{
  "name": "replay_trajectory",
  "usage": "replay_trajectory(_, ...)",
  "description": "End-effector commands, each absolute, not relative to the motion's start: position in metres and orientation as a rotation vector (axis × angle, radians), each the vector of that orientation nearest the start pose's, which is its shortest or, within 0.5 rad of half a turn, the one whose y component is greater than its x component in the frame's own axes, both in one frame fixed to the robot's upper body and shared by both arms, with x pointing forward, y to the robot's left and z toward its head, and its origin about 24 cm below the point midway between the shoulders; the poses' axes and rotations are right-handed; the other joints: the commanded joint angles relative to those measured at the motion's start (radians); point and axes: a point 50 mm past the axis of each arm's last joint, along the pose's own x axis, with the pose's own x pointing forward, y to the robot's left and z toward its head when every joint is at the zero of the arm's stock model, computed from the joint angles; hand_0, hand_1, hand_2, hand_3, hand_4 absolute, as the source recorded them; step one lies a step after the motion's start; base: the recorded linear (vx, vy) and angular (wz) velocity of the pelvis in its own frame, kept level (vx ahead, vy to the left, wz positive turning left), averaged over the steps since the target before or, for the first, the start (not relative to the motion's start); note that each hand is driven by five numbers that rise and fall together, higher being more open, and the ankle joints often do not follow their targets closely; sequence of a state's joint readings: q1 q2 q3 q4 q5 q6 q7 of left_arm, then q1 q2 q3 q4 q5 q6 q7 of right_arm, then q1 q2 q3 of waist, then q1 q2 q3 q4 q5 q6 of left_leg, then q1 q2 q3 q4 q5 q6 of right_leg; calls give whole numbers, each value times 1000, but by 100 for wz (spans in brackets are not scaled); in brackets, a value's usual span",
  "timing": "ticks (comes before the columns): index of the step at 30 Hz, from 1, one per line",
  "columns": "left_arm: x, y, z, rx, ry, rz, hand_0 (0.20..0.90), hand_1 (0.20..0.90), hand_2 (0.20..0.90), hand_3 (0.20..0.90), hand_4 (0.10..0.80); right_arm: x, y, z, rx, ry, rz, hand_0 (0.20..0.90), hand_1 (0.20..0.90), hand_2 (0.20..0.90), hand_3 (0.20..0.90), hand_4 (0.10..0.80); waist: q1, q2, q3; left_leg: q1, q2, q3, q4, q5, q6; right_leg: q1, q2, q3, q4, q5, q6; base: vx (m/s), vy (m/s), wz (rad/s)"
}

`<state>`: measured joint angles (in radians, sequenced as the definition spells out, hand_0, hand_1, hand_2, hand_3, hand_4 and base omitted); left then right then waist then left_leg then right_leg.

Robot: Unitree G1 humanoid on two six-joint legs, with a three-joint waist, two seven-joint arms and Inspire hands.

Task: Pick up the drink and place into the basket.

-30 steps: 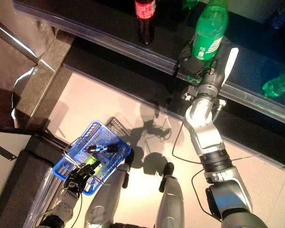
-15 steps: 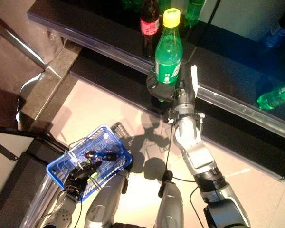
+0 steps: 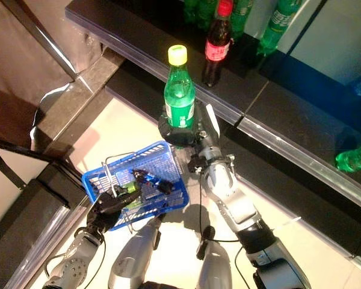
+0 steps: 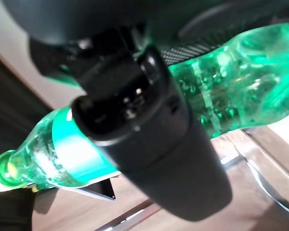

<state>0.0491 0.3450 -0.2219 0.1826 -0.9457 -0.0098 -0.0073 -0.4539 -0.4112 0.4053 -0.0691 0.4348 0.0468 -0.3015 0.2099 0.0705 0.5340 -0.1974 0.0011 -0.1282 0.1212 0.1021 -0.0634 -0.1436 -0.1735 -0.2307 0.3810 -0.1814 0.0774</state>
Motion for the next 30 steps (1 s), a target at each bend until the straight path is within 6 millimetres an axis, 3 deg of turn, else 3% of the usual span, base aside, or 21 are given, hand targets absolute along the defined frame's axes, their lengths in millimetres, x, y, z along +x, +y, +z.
replay_trajectory(1,244,177,104,-535,-257,-367,300,300,300,200,100,280,-74,206,132,-574,392,300,300,300,200,100,16,-15,-170,26,-12,-29,62,-51,27,91,21,-34,-97,75,-72,23,-32,19)
replay_trajectory(15,234,142,160,-577,-408,-784,300,300,300,200,100,284,-54,169,134,-398,399,300,300,300,200,100,50,-29,-178,26,-28,-76,67,-62,32,118,17,-62,-124,83,-61,13,-27,9)
replay_trajectory(22,230,128,173,-603,-434,-935,300,300,300,200,100,284,-42,141,142,-277,409,300,300,300,200,100,50,-28,-181,26,-34,-84,61,-61,33,118,15,-58,-133,88,-57,4,-3,3)
replay_trajectory(30,227,128,182,-551,-475,-970,300,300,300,200,100,284,-35,120,106,-209,388,300,300,300,200,100,61,-22,-175,15,-44,-93,67,-62,36,111,10,-57,-132,88,-55,2,-3,2)
